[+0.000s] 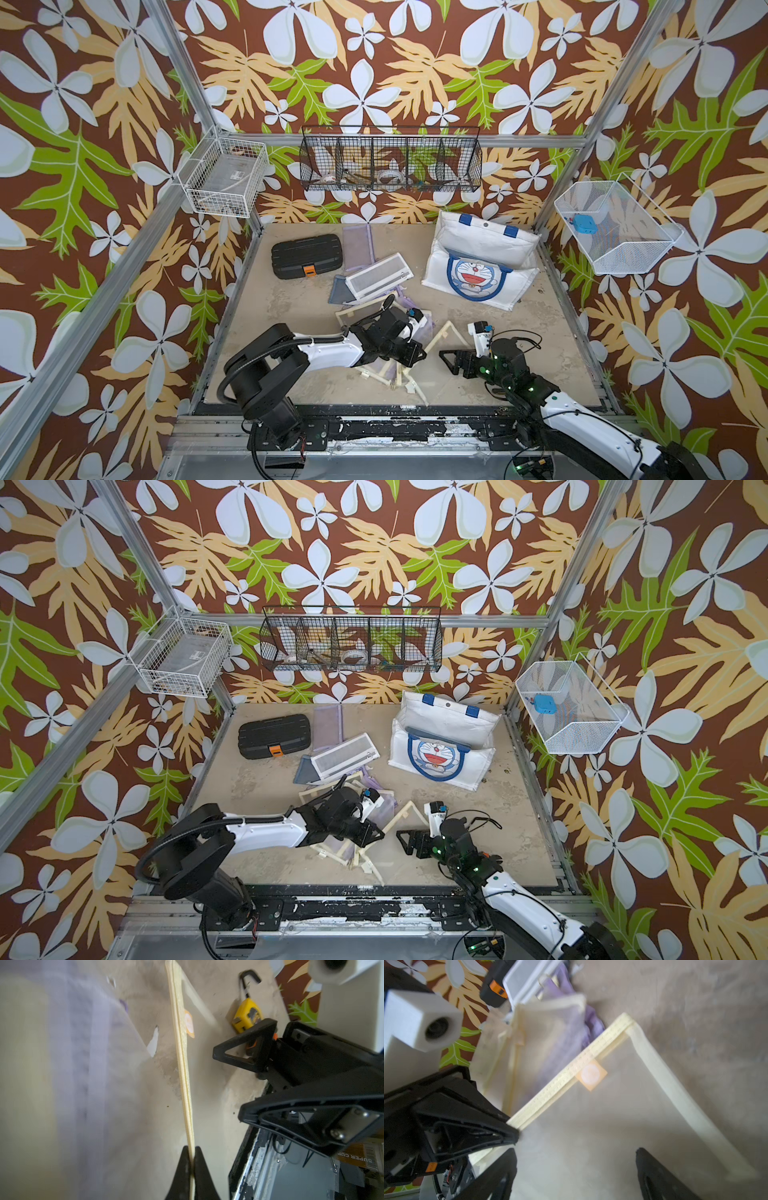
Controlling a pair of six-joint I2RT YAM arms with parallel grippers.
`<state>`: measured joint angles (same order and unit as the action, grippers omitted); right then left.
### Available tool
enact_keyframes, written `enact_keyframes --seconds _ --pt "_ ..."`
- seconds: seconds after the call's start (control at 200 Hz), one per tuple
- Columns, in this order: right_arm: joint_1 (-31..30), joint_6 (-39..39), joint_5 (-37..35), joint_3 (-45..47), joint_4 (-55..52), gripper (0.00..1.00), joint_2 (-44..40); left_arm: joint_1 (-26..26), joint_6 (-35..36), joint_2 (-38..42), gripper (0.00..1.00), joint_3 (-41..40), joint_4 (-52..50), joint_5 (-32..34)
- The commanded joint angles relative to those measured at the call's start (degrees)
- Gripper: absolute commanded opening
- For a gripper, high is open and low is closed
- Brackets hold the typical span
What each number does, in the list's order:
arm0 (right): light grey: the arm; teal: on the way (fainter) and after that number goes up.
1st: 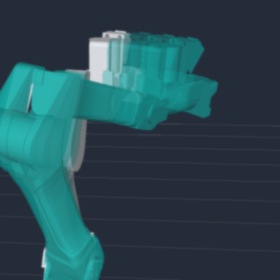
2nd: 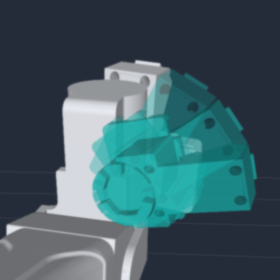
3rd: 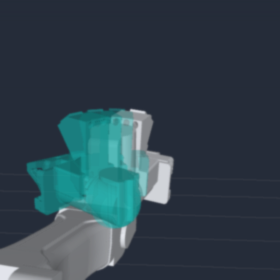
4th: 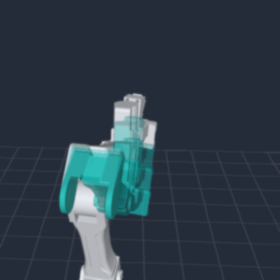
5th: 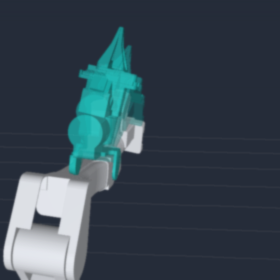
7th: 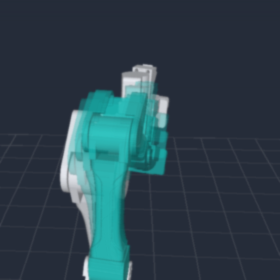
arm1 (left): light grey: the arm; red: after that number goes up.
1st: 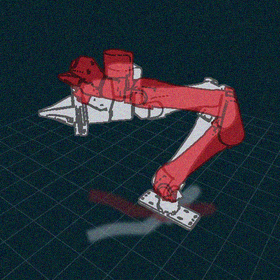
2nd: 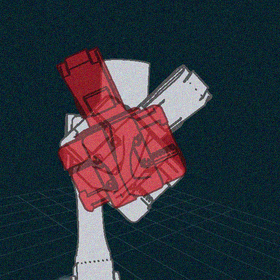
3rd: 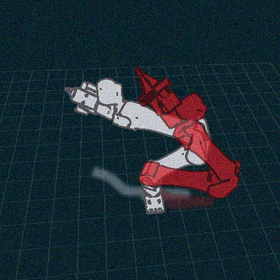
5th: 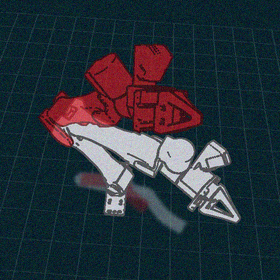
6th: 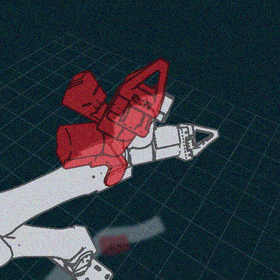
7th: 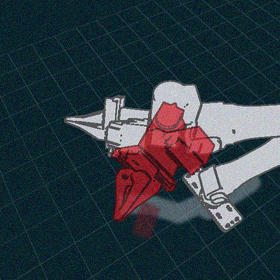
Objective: Put the pencil pouch into the canvas bag
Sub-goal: Pick up the pencil case from the pencil case.
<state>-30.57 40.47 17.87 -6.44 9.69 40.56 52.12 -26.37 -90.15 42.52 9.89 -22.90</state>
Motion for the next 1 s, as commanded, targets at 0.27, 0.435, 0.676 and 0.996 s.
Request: enact_keyframes --seconds 0.27,0.435,0.676,0.996 --pt "0.0 -6.2 4.2 -15.1 -11.0 0.99 -5.0 -8.2 -0.3 26.3 0.0 -9.3 6.7 3.2" --pt "-0.1 -0.8 12.2 -15.5 0.5 0.98 -2.3 -10.2 0.8 38.2 0.0 -11.2 10.0 3.3" --pt "-2.7 -0.9 19.0 -19.3 14.4 0.98 1.7 -10.3 0.9 42.7 0.0 -11.6 13.5 0.3" --pt "-12.2 -3.4 13.0 -20.8 22.8 0.32 5.0 -10.3 -2.7 41.6 0.0 -13.3 19.9 -3.0"
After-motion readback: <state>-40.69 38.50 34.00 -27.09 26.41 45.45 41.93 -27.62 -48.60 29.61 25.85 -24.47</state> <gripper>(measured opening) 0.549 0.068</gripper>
